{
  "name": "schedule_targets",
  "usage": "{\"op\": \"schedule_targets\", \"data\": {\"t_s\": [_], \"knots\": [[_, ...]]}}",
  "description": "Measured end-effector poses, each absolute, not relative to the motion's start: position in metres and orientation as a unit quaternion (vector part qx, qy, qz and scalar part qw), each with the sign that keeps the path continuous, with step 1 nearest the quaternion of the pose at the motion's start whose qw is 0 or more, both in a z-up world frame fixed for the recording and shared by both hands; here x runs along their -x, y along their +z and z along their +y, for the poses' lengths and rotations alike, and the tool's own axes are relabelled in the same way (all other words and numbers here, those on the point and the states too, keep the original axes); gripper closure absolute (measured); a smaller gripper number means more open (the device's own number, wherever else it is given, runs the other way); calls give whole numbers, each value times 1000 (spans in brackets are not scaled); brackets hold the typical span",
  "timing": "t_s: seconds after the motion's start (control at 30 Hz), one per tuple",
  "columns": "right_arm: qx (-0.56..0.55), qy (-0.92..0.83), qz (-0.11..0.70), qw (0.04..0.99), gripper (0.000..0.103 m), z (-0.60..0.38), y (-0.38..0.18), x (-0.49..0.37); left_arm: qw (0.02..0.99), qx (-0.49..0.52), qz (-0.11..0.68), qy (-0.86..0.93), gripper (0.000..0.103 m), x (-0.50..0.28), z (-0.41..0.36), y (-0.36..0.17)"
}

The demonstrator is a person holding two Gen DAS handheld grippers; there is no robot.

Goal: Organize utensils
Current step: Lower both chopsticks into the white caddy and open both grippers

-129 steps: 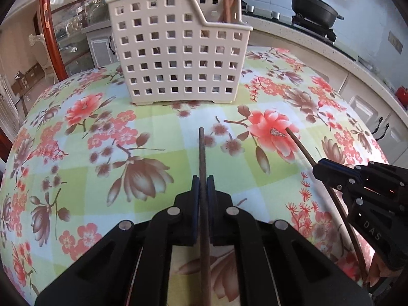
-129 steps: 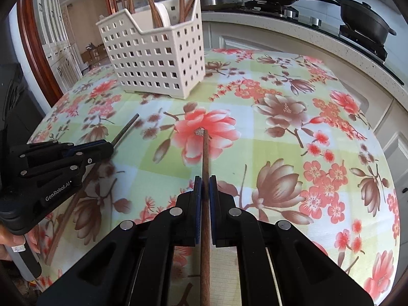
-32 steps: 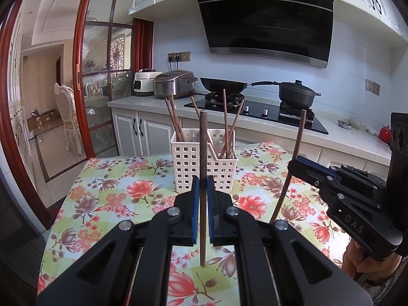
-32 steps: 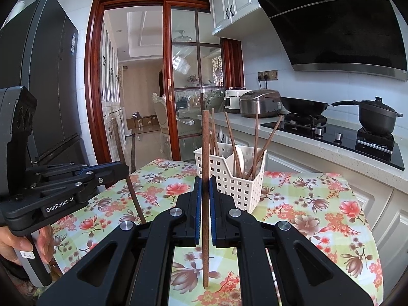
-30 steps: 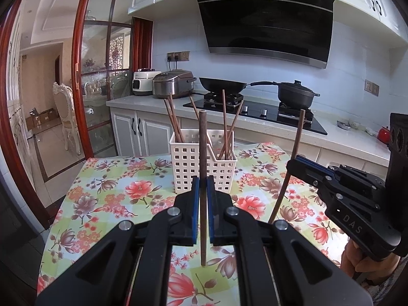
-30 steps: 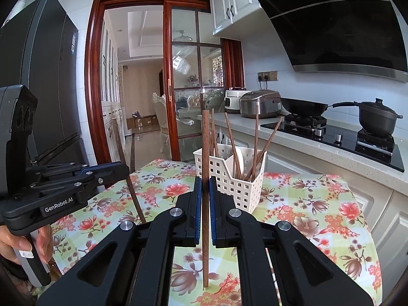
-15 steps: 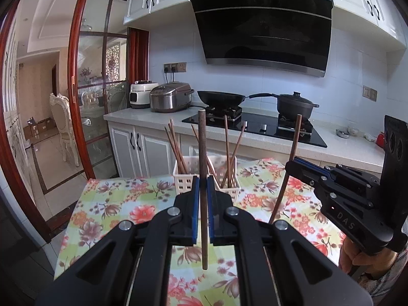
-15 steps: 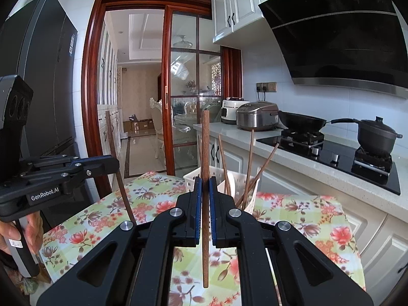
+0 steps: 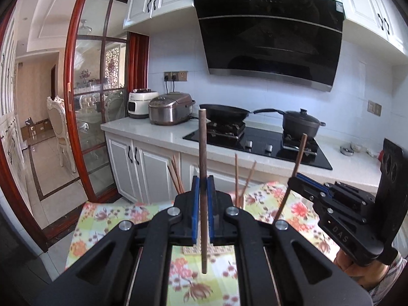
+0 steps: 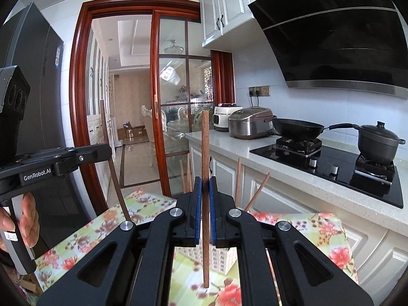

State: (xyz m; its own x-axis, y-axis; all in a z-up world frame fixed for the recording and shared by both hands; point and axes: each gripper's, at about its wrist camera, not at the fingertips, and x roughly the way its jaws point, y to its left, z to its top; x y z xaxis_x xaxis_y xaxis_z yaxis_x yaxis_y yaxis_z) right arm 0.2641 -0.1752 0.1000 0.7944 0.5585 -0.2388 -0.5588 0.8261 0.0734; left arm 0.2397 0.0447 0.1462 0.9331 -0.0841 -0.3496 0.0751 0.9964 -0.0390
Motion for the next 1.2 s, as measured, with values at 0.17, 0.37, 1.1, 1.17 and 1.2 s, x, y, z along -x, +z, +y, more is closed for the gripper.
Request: {"op": "schedule_targets", "data": {"t_s": [0.17, 0.37, 1.1, 1.17, 1.2], "knots": [[-5, 291, 119, 949, 97, -174, 111, -284, 985, 20, 165, -38, 97, -265, 53, 171], [-22, 287, 119, 950, 97, -170, 121, -312, 987, 13, 155, -31, 97, -301, 51, 191], [47, 289, 264, 919, 97, -107, 51, -386, 957, 60, 278, -62, 97, -406, 69, 88], [43, 288, 262, 920, 97, -107, 48, -389, 954, 61, 287, -58, 97, -411, 73, 75], [42, 287, 262, 920, 97, -106, 47, -390, 953, 60, 292, -56, 97, -413, 74, 69]]}}
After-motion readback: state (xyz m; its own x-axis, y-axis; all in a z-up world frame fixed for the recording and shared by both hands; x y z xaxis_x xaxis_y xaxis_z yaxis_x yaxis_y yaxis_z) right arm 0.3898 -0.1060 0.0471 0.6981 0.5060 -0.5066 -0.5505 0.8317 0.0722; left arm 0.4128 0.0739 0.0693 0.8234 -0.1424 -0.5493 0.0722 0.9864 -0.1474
